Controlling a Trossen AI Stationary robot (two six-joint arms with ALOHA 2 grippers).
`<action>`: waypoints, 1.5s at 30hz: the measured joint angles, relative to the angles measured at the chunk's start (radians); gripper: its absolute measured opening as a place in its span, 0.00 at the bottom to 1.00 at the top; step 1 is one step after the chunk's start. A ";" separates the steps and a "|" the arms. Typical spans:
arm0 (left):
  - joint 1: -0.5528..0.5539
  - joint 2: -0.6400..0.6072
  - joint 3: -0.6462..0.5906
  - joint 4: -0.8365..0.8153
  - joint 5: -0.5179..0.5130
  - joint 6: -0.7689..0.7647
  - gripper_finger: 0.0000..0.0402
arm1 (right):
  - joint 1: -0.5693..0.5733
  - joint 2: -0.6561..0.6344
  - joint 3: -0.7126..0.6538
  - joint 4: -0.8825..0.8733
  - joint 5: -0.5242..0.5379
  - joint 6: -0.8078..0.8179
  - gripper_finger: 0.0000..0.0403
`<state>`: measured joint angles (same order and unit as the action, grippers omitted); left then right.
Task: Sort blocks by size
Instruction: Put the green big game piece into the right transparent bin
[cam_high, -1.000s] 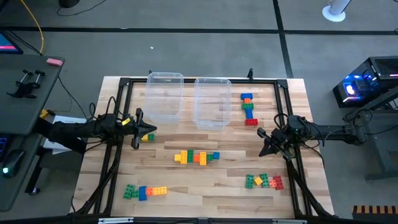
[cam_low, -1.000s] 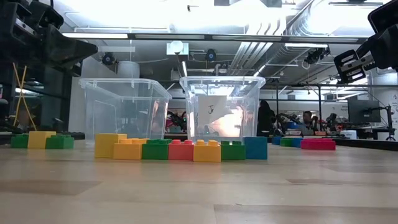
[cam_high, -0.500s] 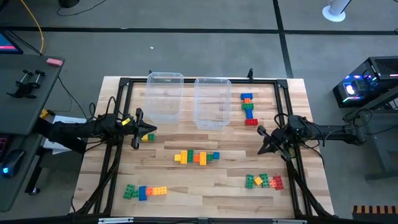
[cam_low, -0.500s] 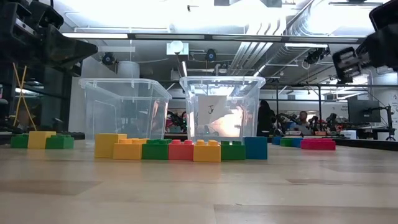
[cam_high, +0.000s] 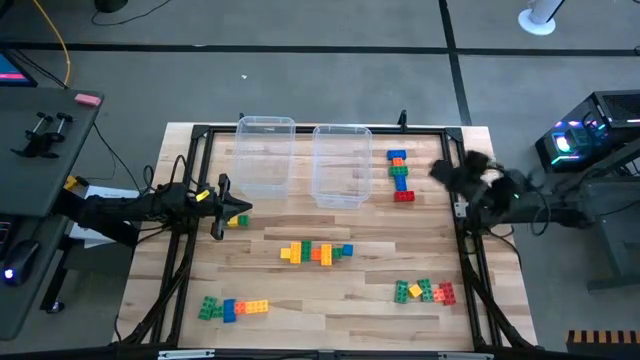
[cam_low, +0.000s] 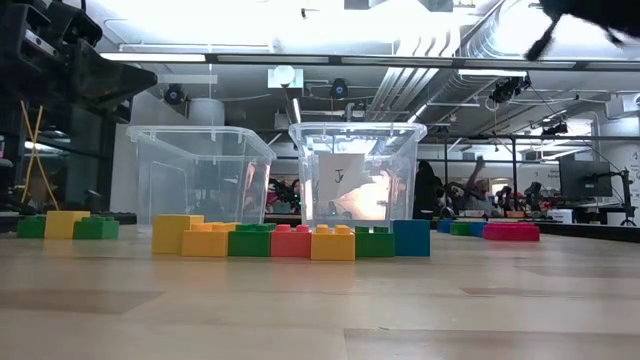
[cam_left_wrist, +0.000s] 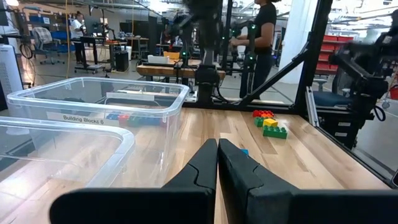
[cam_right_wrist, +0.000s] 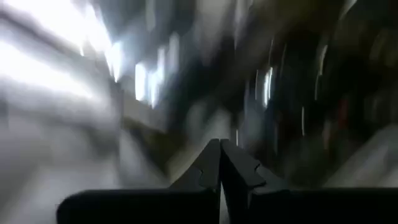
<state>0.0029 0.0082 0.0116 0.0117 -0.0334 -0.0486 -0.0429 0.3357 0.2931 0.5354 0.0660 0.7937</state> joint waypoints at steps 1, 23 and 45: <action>0.000 0.000 0.000 0.000 0.000 0.000 0.01 | 0.000 0.055 0.074 -0.112 -0.118 -0.051 0.00; 0.000 0.000 0.000 0.000 0.000 0.000 0.01 | 0.521 0.936 0.662 -1.373 -0.349 0.386 0.43; 0.000 0.000 0.000 0.000 0.000 0.000 0.01 | 0.658 1.303 0.661 -1.188 -0.226 1.388 0.44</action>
<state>0.0031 0.0082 0.0119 0.0117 -0.0338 -0.0486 0.6154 1.6386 0.9543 -0.6530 -0.1604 2.1818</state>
